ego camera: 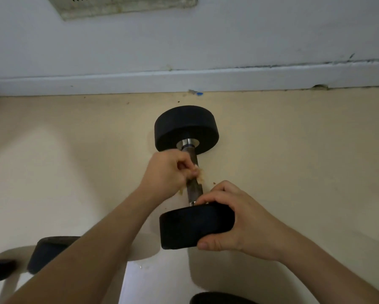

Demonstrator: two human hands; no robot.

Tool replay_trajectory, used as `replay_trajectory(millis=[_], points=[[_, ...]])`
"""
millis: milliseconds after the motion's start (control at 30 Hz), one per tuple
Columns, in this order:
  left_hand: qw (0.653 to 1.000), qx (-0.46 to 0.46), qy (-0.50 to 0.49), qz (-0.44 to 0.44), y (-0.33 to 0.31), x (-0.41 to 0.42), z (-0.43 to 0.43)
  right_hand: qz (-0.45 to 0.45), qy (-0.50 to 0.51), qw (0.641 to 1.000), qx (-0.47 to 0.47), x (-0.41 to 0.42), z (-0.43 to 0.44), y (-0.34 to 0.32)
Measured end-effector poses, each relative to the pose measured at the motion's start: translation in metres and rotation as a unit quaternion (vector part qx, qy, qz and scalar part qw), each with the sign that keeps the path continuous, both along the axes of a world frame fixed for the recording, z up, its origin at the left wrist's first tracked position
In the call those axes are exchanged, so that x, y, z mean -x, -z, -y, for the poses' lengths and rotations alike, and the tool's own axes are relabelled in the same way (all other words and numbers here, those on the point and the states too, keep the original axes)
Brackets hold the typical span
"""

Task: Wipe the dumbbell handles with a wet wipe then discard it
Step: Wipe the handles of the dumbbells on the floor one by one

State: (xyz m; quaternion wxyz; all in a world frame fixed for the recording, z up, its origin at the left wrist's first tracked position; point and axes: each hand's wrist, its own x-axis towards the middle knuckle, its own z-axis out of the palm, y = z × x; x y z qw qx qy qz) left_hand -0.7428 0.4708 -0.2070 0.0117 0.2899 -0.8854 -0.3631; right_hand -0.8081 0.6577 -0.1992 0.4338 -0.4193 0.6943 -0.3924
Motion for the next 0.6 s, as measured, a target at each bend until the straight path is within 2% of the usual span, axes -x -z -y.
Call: replay_trajectory(millis=[100,200,267,300,400,500,600], points=[[0.989,-0.031,-0.109,-0.094,0.008,0.012,0.006,0.011,0.009,1.0,-0.003,0.002,-0.004,0.002],[0.985,-0.126,-0.107,-0.057,0.014,-0.012,-0.006,0.041,0.025,0.999,-0.005,0.009,-0.012,0.0],[0.972,-0.219,-0.079,-0.025,0.011,-0.027,-0.016,0.055,0.023,0.998,-0.011,0.017,-0.017,0.0],[0.97,-0.237,-0.06,-0.017,0.01,-0.028,-0.019,0.063,0.019,0.998,-0.018,0.021,-0.02,0.0],[0.98,-0.191,-0.037,-0.033,0.012,-0.01,-0.018,0.064,0.0,0.997,-0.046,0.036,-0.029,0.002],[0.974,-0.162,-0.105,-0.117,0.019,0.018,-0.019,0.059,0.0,0.994,-0.095,0.053,-0.044,-0.001],[0.965,-0.156,-0.134,-0.164,0.025,0.036,-0.033,0.046,0.084,0.987,-0.127,0.062,-0.057,-0.014]])
